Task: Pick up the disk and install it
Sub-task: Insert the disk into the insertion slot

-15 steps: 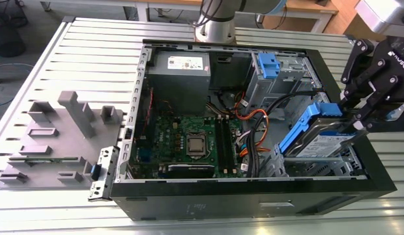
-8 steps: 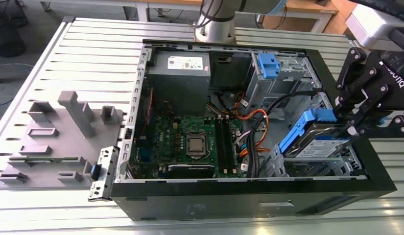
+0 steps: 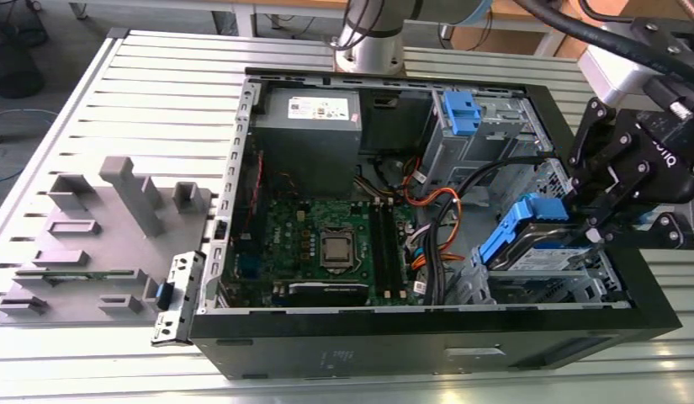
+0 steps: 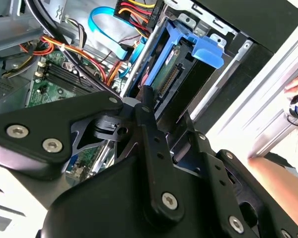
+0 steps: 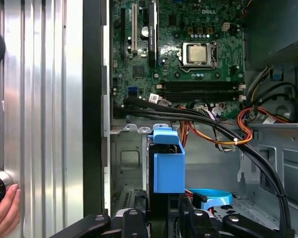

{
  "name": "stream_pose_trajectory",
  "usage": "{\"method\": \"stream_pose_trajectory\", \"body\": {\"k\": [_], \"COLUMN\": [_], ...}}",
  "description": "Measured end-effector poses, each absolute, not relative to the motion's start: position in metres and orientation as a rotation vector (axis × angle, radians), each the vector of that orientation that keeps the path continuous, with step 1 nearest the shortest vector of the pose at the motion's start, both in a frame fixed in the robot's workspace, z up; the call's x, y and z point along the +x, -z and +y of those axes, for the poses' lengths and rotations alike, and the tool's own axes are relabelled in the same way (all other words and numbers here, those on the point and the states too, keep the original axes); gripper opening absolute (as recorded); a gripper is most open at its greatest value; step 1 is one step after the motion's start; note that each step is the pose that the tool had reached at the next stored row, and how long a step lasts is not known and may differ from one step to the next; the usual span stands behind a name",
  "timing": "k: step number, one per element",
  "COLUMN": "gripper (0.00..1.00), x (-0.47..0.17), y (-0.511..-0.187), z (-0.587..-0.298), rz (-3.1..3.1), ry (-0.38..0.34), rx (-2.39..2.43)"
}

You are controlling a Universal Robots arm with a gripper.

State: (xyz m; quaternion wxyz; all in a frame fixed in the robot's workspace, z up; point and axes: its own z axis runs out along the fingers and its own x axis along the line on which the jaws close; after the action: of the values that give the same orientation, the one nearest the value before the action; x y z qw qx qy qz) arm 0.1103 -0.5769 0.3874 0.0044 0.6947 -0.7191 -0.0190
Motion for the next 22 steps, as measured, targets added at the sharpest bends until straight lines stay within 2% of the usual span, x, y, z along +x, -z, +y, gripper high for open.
{"method": "stream_pose_trajectory", "body": {"k": [22], "gripper": [0.35], "x": [0.11], "y": [-0.351], "z": [-0.577], "rz": [-2.243], "ry": [0.035], "rx": [2.166]}}
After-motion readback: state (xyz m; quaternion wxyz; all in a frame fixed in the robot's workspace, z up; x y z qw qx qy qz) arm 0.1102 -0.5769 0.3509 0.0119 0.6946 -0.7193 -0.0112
